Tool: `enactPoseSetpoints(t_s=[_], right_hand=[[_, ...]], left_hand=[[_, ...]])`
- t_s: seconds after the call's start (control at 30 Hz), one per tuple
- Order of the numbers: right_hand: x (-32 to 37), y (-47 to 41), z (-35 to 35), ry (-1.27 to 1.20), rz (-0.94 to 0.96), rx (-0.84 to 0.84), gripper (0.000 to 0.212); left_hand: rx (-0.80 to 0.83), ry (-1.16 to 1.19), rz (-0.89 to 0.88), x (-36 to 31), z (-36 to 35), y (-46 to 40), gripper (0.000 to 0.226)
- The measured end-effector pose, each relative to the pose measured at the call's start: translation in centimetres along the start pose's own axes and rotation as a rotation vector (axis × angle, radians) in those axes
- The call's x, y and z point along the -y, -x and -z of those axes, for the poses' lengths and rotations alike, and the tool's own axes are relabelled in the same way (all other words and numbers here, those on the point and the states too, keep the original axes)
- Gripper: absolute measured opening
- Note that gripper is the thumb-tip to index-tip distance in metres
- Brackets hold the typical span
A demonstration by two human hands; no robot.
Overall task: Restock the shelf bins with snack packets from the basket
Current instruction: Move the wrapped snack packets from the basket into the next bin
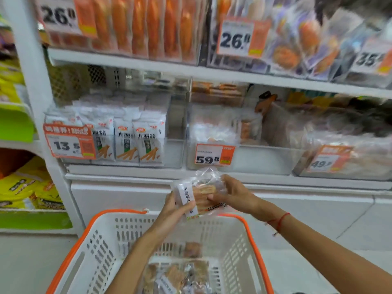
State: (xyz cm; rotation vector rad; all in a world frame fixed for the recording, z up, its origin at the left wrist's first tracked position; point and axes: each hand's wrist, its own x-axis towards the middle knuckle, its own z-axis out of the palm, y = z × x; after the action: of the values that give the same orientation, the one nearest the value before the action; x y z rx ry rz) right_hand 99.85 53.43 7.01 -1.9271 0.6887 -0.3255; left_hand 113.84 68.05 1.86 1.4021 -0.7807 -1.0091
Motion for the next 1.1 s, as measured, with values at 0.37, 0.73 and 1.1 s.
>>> enactPoseSetpoints(t_s=[0.37, 0.73, 1.1], right_hand=[[7.6, 5.9, 8.8, 0.255, 0.469, -0.393, 0.029], [5.6, 2.1, 13.5, 0.504, 0.581, -0.868, 0.030], [4.2, -7.4, 17.8, 0.424, -0.126, -0.664, 0.048]], left_hand=[[-0.166, -0.144, -0.511, -10.8, -6.0, -1.6, 0.069], [-0.488, -0.971, -0.829, -18.9, -10.1, -10.1, 0.045], [-0.195, -1.521, -0.381, -21.6, -12.0, -20.3, 0.058]])
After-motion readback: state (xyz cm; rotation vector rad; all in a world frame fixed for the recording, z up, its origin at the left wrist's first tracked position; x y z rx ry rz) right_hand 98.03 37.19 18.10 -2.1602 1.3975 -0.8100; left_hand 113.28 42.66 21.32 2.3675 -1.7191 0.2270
